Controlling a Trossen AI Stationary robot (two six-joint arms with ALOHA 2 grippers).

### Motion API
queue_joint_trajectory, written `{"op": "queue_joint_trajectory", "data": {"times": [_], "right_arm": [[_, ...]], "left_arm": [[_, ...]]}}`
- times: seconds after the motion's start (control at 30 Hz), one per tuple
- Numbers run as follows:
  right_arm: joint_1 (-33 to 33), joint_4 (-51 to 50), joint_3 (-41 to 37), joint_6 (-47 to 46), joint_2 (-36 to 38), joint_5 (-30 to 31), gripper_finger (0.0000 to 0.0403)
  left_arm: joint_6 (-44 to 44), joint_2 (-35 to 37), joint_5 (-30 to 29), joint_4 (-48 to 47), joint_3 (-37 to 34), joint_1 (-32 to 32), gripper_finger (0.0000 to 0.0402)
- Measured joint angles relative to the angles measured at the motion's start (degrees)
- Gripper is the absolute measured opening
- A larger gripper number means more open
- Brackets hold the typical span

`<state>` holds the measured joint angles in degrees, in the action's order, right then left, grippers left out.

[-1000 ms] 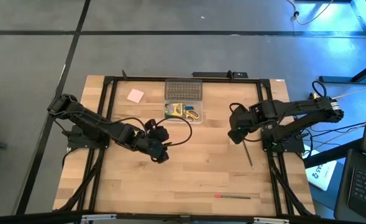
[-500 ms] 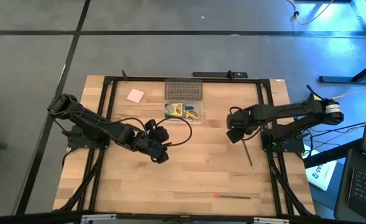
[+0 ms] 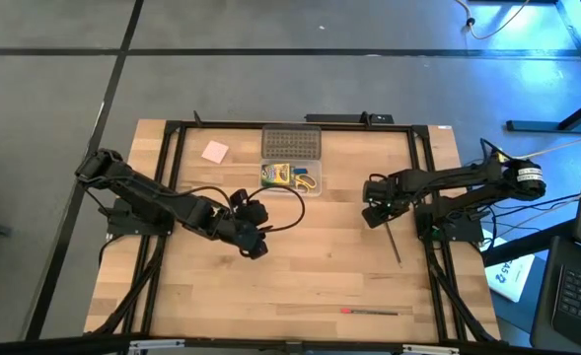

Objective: Pack school essentials
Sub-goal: Put the top black pencil into the black supply box

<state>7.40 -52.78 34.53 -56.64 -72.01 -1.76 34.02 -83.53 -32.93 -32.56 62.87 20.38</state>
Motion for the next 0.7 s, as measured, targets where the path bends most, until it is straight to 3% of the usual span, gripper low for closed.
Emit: {"op": "queue_joint_trajectory", "data": {"times": [0.7], "right_arm": [[0.0,8.2,-7.2,-0.8,0.3,0.0,0.0176]], "left_arm": [[0.1,0.0,0.0,0.0,0.0,0.0,0.017]]}}
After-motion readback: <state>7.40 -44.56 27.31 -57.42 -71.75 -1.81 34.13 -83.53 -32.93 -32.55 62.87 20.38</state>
